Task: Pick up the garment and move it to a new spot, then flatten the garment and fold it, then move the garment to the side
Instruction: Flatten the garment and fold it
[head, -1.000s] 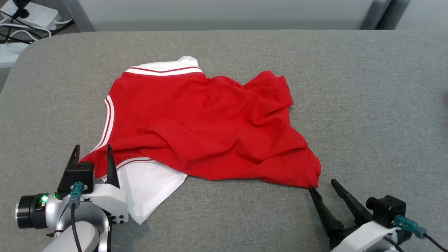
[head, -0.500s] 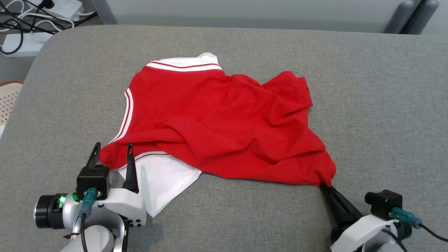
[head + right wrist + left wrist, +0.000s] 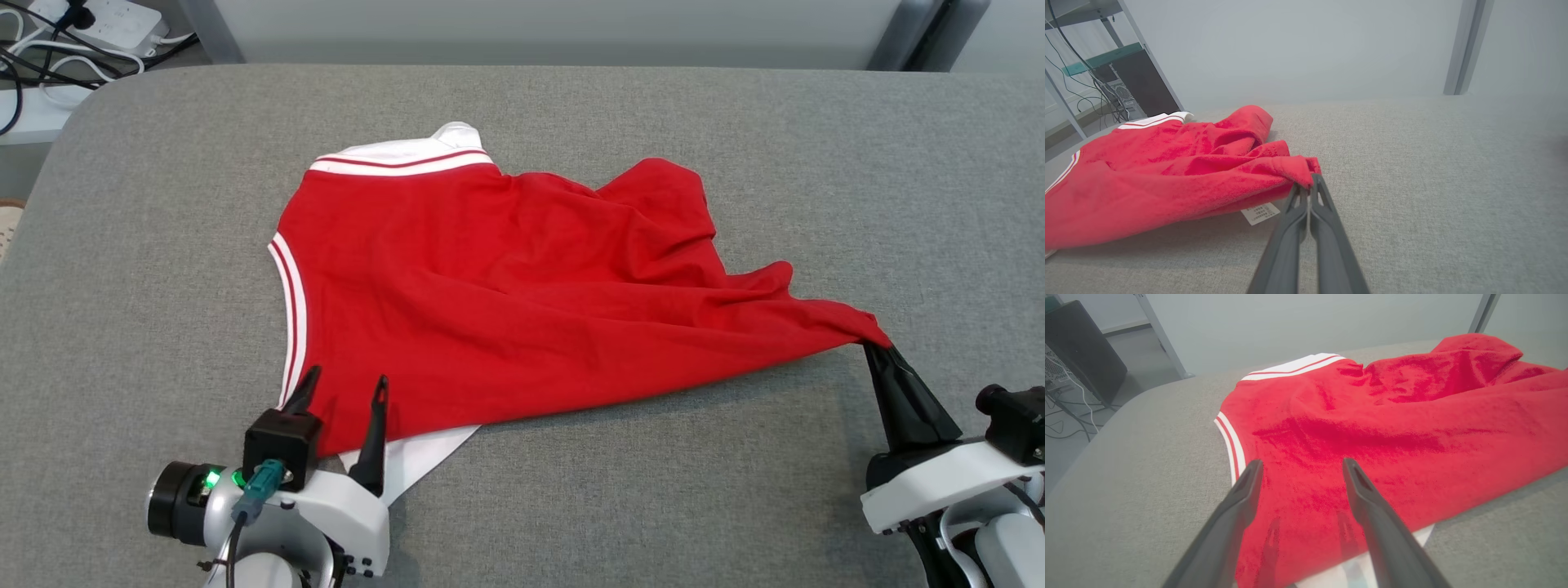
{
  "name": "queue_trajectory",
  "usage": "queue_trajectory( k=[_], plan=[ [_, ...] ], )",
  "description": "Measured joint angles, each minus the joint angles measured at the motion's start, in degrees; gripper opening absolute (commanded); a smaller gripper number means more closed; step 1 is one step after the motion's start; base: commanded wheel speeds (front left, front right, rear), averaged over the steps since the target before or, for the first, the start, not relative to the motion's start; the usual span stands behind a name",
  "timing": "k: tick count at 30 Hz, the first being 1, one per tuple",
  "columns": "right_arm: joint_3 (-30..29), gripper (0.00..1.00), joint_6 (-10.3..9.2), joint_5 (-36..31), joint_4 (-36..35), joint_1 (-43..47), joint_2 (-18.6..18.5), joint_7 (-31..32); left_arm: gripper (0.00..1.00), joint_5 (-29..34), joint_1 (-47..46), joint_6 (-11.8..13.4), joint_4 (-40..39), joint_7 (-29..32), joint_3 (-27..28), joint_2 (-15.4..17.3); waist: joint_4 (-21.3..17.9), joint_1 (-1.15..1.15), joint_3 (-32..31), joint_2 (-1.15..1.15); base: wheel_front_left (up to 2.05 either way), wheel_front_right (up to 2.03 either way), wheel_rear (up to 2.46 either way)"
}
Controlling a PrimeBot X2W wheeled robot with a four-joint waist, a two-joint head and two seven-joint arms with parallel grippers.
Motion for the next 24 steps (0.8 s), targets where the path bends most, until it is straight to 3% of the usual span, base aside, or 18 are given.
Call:
queue_trajectory(
  k=[3,7,21,24],
  plan=[
    [-0.2,0.00,0.00,-0.9,-1.0,0.0,-0.2,0.0,1.00,-0.2,0.0,-2.6,-1.6,2.3,-2.1,0.9,0.2,0.00,0.1,0.00,0.00,0.00,0.00],
    [-0.4,0.00,0.00,-1.1,-1.2,0.2,0.2,0.0,1.00,-0.3,0.2,-3.9,-3.7,5.9,-4.4,2.9,0.8,0.00,0.2,0.00,0.00,0.00,0.00],
    [0.2,0.00,0.00,-1.1,-1.3,1.3,0.7,0.0,1.00,0.0,2.0,-4.3,-5.4,15.9,-11.0,3.9,1.4,0.00,0.2,0.00,0.00,0.00,0.00],
    [0.3,0.00,0.00,-1.0,-1.3,1.3,0.5,0.0,0.80,0.3,1.9,-4.3,-3.6,16.3,-11.3,3.9,1.1,0.00,0.3,0.00,0.00,0.00,0.00]
  ],
)
